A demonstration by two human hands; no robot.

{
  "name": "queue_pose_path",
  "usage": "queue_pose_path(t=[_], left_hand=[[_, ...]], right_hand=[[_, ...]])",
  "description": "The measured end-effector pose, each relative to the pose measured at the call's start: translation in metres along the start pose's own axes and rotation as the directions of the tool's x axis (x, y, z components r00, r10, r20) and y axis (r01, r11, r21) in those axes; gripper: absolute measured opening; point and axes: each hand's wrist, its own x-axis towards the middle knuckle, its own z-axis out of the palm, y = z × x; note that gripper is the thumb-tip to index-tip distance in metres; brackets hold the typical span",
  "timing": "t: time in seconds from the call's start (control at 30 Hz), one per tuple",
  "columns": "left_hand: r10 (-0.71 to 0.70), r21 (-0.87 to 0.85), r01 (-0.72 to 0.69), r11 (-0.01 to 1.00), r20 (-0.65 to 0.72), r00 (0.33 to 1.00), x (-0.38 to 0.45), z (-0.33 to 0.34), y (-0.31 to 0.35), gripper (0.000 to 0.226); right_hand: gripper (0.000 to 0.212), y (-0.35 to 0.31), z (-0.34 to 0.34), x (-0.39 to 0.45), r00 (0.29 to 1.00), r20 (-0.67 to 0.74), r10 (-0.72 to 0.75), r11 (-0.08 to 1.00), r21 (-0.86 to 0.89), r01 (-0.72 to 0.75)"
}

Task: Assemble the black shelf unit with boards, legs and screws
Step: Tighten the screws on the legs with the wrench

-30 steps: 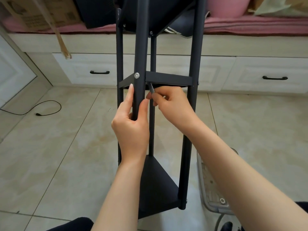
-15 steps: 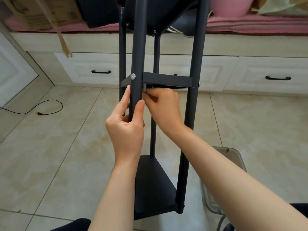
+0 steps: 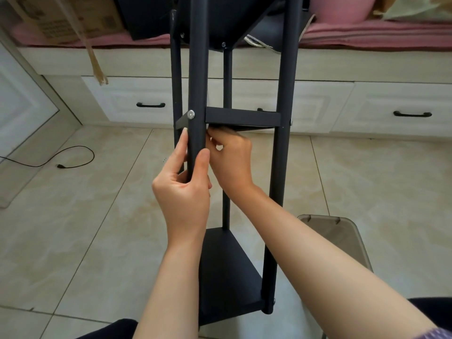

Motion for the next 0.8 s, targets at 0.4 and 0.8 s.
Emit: queue_pose_path(t=[0.4, 0.8], left_hand=[[0.009, 0.012, -0.009, 1.0, 0.004, 1.0, -0.008, 0.001, 0.007, 0.044], [0.028, 0.036, -0.028, 0.999, 0.007, 1.0, -0.011, 0.0, 0.008, 0.043]], right_hand=[[0.024, -0.018, -0.057, -0.009, 0.855, 0.394, 0.339, 0.926, 0.02, -0.376], [0.027, -0.037, -0.062, 0.005, 0.839, 0.426, 0.337, 0.928, 0.0, -0.373]])
